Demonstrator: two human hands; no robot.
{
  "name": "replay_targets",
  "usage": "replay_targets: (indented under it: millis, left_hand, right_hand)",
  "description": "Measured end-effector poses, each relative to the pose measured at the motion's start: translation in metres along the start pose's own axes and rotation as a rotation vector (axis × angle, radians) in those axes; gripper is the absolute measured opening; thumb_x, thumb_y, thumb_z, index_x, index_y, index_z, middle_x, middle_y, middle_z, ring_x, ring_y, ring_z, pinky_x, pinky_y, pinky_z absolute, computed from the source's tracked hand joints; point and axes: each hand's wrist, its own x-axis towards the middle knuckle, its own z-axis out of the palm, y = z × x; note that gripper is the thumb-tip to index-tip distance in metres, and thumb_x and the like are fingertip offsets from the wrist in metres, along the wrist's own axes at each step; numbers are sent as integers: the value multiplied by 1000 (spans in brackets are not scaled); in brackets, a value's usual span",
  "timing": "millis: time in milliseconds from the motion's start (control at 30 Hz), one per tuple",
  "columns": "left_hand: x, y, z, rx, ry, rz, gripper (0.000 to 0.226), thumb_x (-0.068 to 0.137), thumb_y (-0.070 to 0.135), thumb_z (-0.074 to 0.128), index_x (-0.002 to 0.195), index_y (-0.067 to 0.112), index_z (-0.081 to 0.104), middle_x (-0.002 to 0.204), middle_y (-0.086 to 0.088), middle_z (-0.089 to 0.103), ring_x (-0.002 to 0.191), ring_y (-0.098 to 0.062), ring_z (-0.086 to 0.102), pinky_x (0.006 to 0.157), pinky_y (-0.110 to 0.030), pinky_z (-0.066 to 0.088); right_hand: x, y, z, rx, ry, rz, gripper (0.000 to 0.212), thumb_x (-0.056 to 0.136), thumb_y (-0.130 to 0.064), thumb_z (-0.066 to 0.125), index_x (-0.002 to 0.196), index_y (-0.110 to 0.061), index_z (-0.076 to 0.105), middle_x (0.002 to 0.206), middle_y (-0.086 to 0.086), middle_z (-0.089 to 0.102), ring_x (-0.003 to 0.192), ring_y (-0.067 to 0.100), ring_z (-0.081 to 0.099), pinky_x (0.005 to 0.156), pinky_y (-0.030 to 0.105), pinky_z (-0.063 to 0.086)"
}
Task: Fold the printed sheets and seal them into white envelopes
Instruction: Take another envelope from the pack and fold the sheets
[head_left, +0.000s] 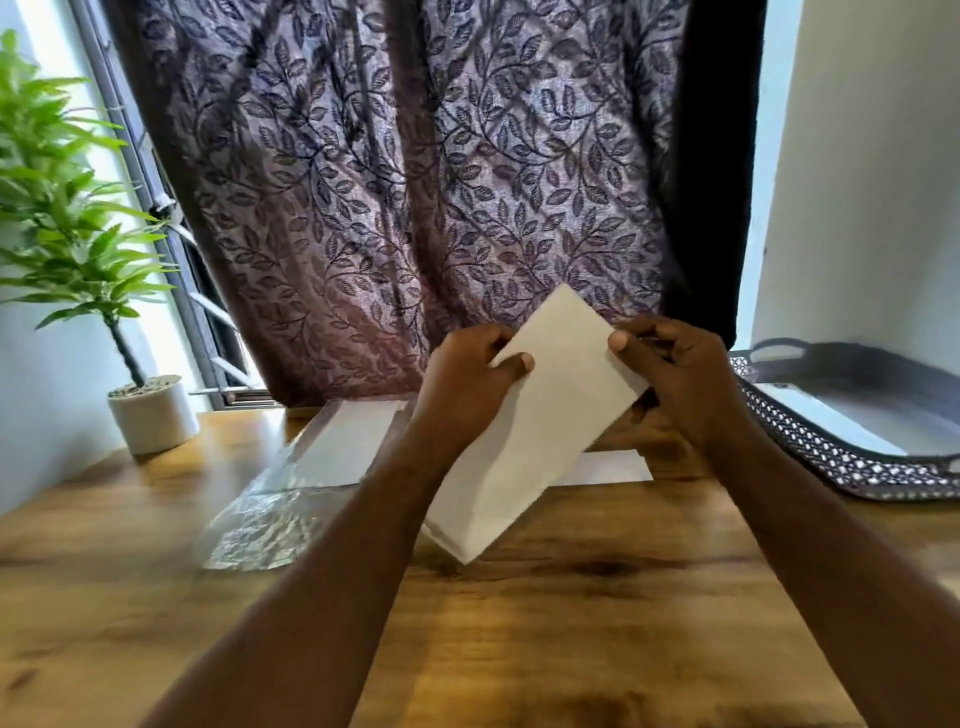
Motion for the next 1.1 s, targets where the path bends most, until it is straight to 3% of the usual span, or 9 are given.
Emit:
replay_targets:
  millis: [67, 167, 267, 367, 500, 567, 767, 867, 1100]
  left_hand:
    - [5, 2, 0, -106, 64, -42, 12, 87, 28, 70, 93, 18, 69, 89, 1, 75, 80, -21, 70, 75, -47, 57]
    - [10, -2, 9, -258, 197, -141, 6, 88, 19, 71, 88, 23, 67, 85, 3, 73, 81, -24, 71, 78, -49, 58]
    - [5, -14, 21, -503, 360, -317, 8, 83, 20, 74, 80, 17, 68, 84, -5, 74, 80, -29, 69, 80, -55, 58]
    - [-3, -23, 31, -785, 419, -471, 13, 86, 11, 69, 98, 7, 70, 92, -10, 75, 83, -30, 71, 82, -53, 59]
    - [-13, -40, 31, -953, 401, -557, 33, 85, -5, 65, 117, 4, 62, 106, -13, 74, 95, -29, 71, 83, -47, 60]
    - [-15, -54, 25, -956, 392, -567, 37, 86, -2, 68, 120, 11, 60, 110, -9, 72, 97, -27, 70, 80, -43, 61]
    - [-30, -90, 9, -734, -29, -636, 42, 93, 45, 63, 120, 13, 69, 112, -13, 74, 96, -30, 70, 84, -46, 56]
    - [-43, -100, 9, -565, -123, -598, 24, 90, 24, 70, 114, 24, 68, 104, -8, 77, 86, -23, 75, 72, -38, 61]
    - [-68, -115, 14, -431, -73, -641, 9, 89, 12, 71, 99, 14, 72, 99, -9, 77, 90, -29, 75, 86, -54, 59]
  right_hand:
    - [-4, 9, -5, 196, -71, 159, 33, 89, -36, 66, 99, -5, 70, 82, 11, 75, 61, 25, 69, 50, 34, 51]
    - [-14, 39, -2, 257, -310, 337, 51, 81, -45, 76, 110, -2, 71, 101, 18, 77, 84, 34, 73, 73, 43, 56]
    - [-26, 62, 3, 232, -430, 439, 41, 83, -28, 76, 114, -2, 71, 111, 16, 75, 104, 34, 72, 92, 44, 58]
    - [-26, 79, 1, 225, -424, 518, 47, 76, -24, 76, 115, 0, 70, 113, 20, 74, 109, 41, 69, 98, 51, 54]
    - [-19, 92, -13, 173, -365, 528, 28, 84, -17, 76, 108, -4, 73, 105, 16, 77, 97, 36, 72, 87, 43, 58]
    - [-16, 97, -23, 80, -351, 518, 16, 87, -14, 75, 100, -6, 73, 97, 12, 78, 86, 27, 73, 75, 35, 60]
    - [-13, 112, -47, -182, -475, 545, 16, 80, -20, 84, 95, -18, 78, 100, 3, 79, 97, 27, 74, 94, 49, 58]
    - [-14, 112, -45, -259, -536, 531, 17, 76, -22, 87, 92, -21, 79, 99, -1, 79, 98, 21, 74, 95, 47, 57]
    - [-12, 116, -57, -157, -395, 522, 35, 77, 2, 82, 106, -17, 75, 98, 12, 68, 93, 24, 67, 90, 46, 58]
